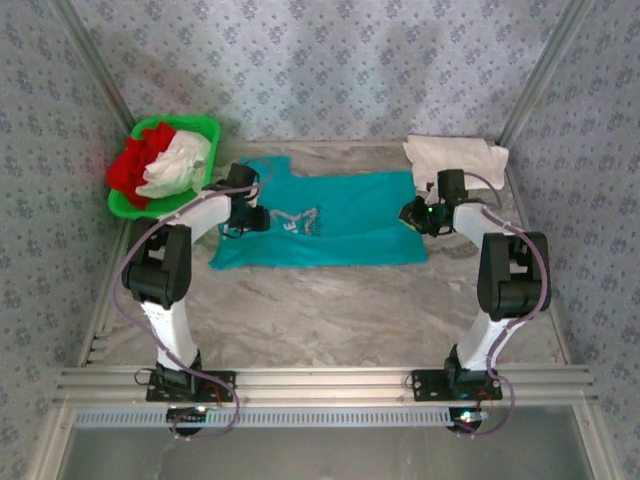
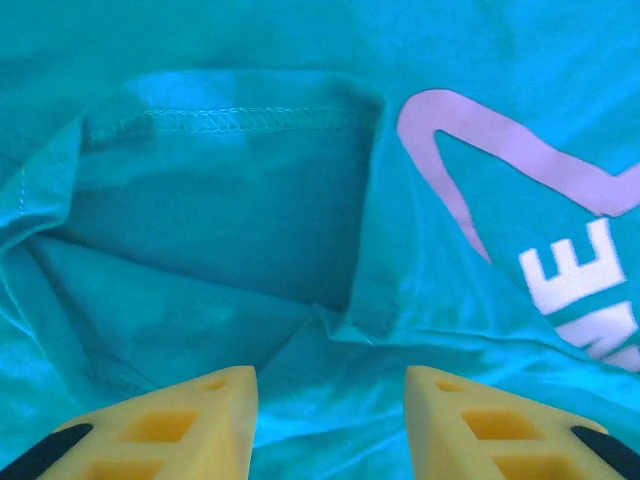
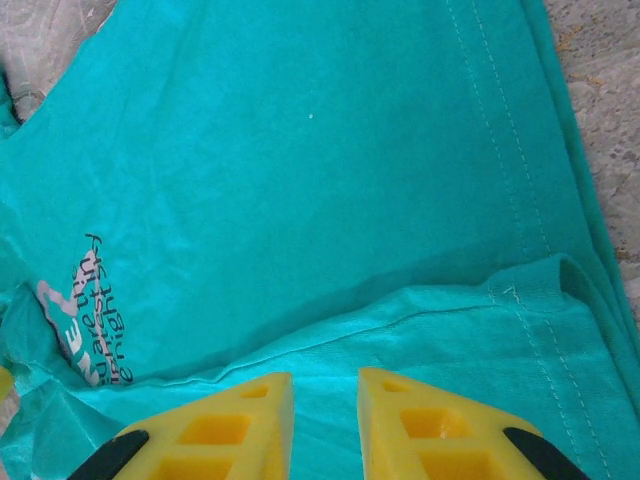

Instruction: Fold and stack the t-shirts

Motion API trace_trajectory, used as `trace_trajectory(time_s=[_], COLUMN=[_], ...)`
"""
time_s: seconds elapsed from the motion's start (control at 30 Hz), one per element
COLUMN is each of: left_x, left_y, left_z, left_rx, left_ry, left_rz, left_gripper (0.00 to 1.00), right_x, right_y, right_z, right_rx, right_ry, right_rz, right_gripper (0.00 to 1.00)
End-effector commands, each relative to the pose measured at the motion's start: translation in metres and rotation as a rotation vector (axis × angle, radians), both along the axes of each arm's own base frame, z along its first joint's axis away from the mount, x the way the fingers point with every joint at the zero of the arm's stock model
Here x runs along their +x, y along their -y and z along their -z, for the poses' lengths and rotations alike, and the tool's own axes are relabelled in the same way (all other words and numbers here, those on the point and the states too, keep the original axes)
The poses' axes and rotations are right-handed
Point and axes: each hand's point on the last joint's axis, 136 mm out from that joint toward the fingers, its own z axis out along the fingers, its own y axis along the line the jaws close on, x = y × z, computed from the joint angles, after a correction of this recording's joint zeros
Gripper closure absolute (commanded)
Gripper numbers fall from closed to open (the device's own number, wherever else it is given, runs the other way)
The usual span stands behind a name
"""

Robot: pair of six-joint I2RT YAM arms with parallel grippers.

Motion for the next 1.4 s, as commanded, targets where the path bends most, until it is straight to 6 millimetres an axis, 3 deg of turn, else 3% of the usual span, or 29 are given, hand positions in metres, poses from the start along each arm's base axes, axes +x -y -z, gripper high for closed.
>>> trace_trajectory(time_s=[0.0, 0.2, 0.43, 0.57, 0.63, 0.83, 1.17, 1.3, 1.37], left_x=[-0.003, 0.0, -0.004, -0.003, -0.001, 0.007, 0.038, 0.051, 0.057], left_y=[-0.014, -0.011, -0.012, -0.012, -0.014, -0.013, 0.004, 0.007, 0.006], left_z=[-0.003, -0.014, 0.015, 0.02, 0.018, 0.001, -0.016, -0.012, -0.019], left_rx=[0.115, 0.115, 0.133, 0.137, 0.146, 0.154, 0.189, 0.237, 0.282], left_ry=[-0.01, 0.012, -0.052, -0.056, -0.05, -0.025, 0.008, 0.006, 0.032], left_rz=[0.032, 0.036, 0.049, 0.046, 0.039, 0.037, 0.114, 0.134, 0.137], left_gripper=[0.56, 0.56, 0.61, 0.73, 0.85, 1.0, 1.0, 0.63, 0.6], right_x=[-0.008, -0.008, -0.008, -0.009, -0.01, -0.011, -0.011, -0.012, -0.013], right_y=[0.001, 0.001, 0.004, 0.006, 0.007, 0.01, 0.009, 0.009, 0.009], right_z=[0.005, 0.007, 0.004, 0.004, 0.004, 0.003, 0.002, 0.0, -0.001], right_rx=[0.006, 0.012, 0.014, 0.011, 0.012, 0.009, 0.018, 0.018, 0.016], right_ry=[-0.021, -0.029, -0.023, -0.025, -0.026, -0.025, -0.023, -0.022, -0.023], right_rz=[-0.013, -0.012, -0.004, -0.002, 0.0, 0.006, 0.012, 0.01, 0.006], right_gripper=[0.74, 0.74, 0.74, 0.74, 0.74, 0.74, 0.74, 0.73, 0.73])
